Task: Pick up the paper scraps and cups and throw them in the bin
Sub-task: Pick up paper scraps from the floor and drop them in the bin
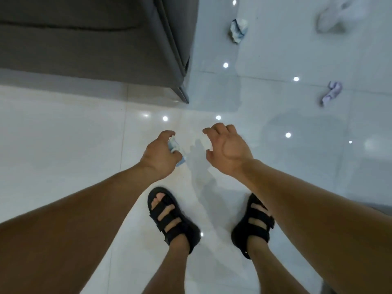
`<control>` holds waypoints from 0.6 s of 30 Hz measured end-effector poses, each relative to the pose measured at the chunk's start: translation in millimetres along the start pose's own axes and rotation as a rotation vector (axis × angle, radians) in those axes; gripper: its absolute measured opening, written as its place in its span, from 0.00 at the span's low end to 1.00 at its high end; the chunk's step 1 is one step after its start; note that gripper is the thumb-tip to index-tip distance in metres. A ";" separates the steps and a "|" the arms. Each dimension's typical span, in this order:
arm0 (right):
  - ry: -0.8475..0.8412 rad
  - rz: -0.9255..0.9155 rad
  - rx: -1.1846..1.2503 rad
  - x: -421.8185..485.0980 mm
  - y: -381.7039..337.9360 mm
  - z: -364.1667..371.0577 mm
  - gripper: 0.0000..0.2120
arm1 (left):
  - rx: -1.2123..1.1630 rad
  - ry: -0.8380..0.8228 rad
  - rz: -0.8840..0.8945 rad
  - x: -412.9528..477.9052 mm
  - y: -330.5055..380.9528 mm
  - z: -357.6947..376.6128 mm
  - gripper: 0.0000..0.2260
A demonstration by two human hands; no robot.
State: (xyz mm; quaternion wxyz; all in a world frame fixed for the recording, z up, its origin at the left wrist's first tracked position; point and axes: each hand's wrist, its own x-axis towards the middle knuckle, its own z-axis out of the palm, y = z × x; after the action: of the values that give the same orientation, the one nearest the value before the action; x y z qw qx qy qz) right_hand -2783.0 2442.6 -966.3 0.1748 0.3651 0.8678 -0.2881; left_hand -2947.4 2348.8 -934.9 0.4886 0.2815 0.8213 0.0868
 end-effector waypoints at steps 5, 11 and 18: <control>0.054 -0.012 0.002 -54.7 -31.0 -112.8 0.30 | -0.023 0.021 0.000 -89.5 51.1 -43.6 0.25; 0.027 -0.171 -0.098 -134.7 -82.6 -231.3 0.32 | -0.096 0.171 -0.007 -216.3 103.4 -107.2 0.25; -0.040 -0.347 -0.206 -239.4 -175.6 -322.3 0.32 | -0.288 0.386 -0.092 -397.0 97.6 -154.1 0.25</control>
State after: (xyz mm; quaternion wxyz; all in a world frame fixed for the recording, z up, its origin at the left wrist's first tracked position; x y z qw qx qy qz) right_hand -2781.0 2417.6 -528.8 0.1763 0.1846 0.9389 -0.2310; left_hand -2897.2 2232.7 -516.7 0.3609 0.1497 0.8906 0.2327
